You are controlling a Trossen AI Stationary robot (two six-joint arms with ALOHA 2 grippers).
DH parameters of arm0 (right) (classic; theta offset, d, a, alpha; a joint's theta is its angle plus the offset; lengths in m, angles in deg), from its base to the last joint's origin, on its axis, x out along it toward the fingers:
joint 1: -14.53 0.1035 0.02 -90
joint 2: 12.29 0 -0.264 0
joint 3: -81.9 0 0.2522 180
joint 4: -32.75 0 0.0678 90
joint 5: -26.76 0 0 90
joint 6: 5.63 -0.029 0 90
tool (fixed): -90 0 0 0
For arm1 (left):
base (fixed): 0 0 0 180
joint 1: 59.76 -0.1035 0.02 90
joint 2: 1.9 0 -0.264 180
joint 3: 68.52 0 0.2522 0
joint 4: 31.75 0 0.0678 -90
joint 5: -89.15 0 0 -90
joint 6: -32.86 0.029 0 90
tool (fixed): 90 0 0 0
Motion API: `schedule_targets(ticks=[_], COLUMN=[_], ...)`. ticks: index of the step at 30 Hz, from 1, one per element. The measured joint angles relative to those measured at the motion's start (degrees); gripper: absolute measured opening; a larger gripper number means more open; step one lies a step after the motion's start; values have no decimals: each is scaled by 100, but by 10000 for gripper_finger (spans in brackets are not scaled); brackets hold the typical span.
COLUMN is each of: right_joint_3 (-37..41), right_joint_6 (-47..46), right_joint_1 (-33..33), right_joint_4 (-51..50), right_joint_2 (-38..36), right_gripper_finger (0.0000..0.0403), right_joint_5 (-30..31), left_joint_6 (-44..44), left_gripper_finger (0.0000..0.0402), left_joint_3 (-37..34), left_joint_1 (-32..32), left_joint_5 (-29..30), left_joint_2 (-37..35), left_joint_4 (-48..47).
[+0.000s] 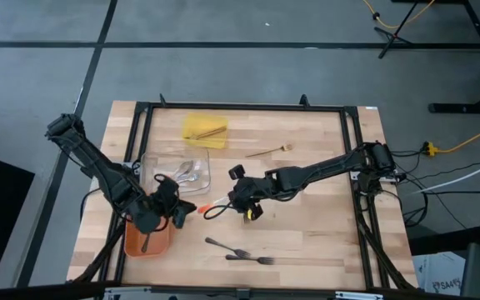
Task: Sort silverware by color (type)
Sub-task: Put the orange fork into the transparent bin
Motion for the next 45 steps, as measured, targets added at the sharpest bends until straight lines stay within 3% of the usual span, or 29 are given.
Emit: schedule_targets(ticks=[12, 17, 24, 32, 45], right_joint_3=[-40, -40, -40, -40, -42], right_joint_6=[582, 722, 772, 724, 707], right_joint_1=[-7, -7, -7, -7, -7], right_joint_4=[825, 1050, 1216, 1310, 1308], right_joint_2=[0, -2, -2, -4, -7], right_gripper_finger=[1, 1, 1, 1, 1], right_joint_5=[-20, 250, 520, 559, 557], left_joint_6=[0, -2, 0, -2, -5], left_gripper_finger=[75, 75, 75, 75, 72], left_joint_3=[0, 0, 0, -5, -7], left_joint_1=[-557, -658, -677, -677, -677], left_joint_5=[-39, -50, -79, -526, -483], left_joint_2=[0, -2, -2, 79, 197], left_joint_4=[4, 82, 215, 212, 210])
